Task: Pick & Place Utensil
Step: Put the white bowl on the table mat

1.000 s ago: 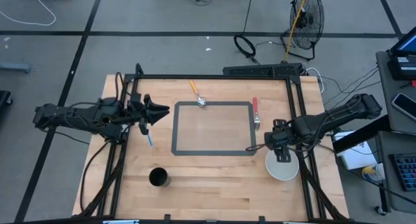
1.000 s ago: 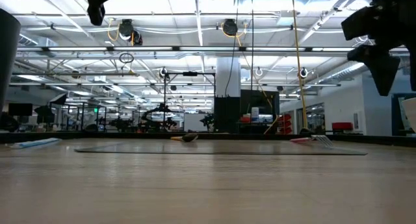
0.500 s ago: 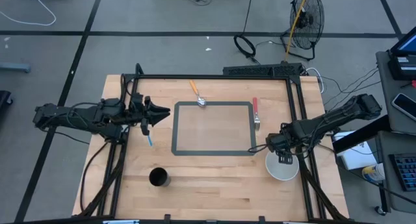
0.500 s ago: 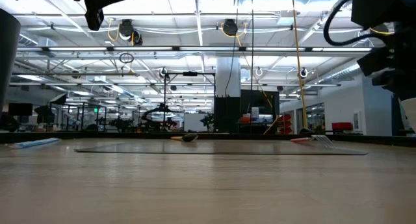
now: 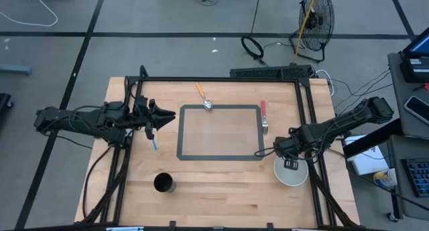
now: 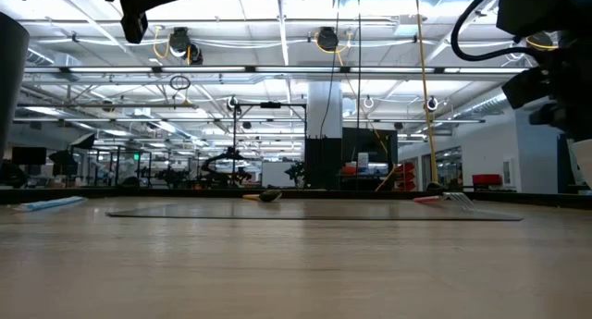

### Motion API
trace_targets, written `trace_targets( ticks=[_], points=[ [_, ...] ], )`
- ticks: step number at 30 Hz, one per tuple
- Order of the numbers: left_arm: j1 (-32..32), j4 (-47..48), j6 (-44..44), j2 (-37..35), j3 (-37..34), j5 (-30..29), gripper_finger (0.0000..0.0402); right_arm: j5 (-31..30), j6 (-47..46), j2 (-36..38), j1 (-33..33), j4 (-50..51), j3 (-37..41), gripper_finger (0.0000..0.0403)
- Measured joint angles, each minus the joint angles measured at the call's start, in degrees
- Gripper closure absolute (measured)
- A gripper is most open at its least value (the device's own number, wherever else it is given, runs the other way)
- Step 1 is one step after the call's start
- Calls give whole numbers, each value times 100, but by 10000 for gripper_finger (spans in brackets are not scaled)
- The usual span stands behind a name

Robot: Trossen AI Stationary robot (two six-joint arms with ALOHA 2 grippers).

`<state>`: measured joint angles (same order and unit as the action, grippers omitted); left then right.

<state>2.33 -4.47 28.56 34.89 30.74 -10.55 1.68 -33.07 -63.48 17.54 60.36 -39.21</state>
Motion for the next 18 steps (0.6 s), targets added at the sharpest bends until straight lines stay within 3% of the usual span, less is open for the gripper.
trace_targets(
  ticks=[7, 18],
  points=[
    [0, 0, 0, 0, 0, -2, 289, 128, -457, 10, 0, -64, -5, 395],
    [0, 37, 0, 0, 0, -4, 289, 413, -1914, 181, 2, -309, -3, 399]
  ],
)
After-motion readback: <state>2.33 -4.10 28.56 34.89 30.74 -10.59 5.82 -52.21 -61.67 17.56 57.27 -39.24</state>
